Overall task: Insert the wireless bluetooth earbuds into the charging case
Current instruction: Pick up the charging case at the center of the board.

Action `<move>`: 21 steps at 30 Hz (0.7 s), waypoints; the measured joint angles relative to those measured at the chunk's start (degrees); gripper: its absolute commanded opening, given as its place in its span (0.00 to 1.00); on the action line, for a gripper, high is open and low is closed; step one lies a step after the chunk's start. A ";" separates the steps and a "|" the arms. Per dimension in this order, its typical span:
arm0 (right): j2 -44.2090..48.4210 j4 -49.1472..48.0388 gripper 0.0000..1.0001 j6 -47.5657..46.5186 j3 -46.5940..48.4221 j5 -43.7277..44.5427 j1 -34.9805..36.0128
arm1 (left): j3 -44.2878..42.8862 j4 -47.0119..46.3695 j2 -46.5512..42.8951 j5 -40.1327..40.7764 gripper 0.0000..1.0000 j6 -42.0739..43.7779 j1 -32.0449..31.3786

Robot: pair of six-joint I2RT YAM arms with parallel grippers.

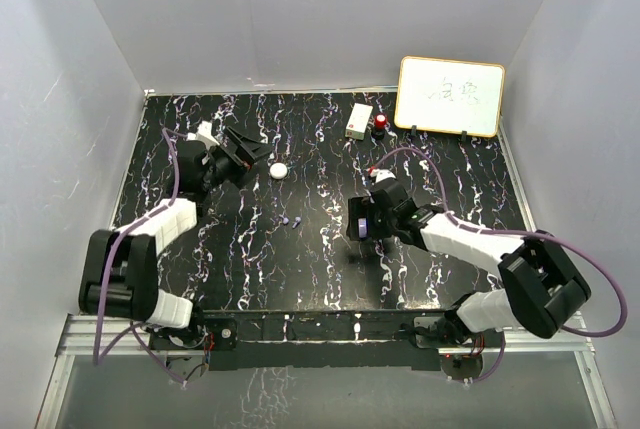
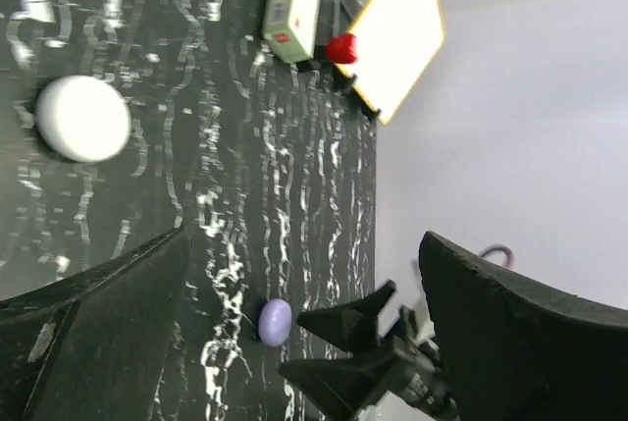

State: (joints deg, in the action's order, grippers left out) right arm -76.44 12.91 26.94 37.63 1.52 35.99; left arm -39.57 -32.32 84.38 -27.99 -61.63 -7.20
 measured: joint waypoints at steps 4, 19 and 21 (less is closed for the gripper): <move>-1.84 1.29 0.88 -0.26 0.13 0.39 0.35 | 0.74 2.75 -7.52 0.55 0.99 2.10 -2.36; -6.21 6.10 0.88 -6.69 4.35 2.54 1.14 | 4.59 7.06 -11.72 0.55 0.99 4.57 -2.80; -7.34 5.97 0.87 -7.50 4.68 2.16 1.18 | 4.79 7.02 -11.72 0.52 0.99 4.55 -2.80</move>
State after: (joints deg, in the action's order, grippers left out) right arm -83.79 18.87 19.44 42.30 3.68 37.17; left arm -34.79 -25.30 72.66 -27.46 -57.08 -10.00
